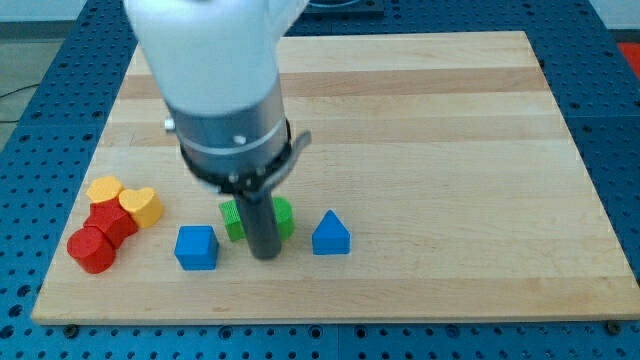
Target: Move green circle to the top right
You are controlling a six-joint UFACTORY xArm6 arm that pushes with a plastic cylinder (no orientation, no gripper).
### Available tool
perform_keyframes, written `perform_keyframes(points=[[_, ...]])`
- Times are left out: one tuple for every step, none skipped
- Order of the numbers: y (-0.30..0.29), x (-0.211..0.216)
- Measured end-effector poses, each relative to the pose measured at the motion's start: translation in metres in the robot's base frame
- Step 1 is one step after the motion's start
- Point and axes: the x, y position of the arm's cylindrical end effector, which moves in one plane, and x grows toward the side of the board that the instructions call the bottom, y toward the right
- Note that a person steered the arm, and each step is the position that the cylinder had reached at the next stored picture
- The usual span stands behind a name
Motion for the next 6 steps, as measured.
perform_keyframes(points=[[0.007, -0.05], [0.04, -0.062], [0.038, -0.134], [0.058, -0.187], [0.114, -0.216], [0.09, -0.21]])
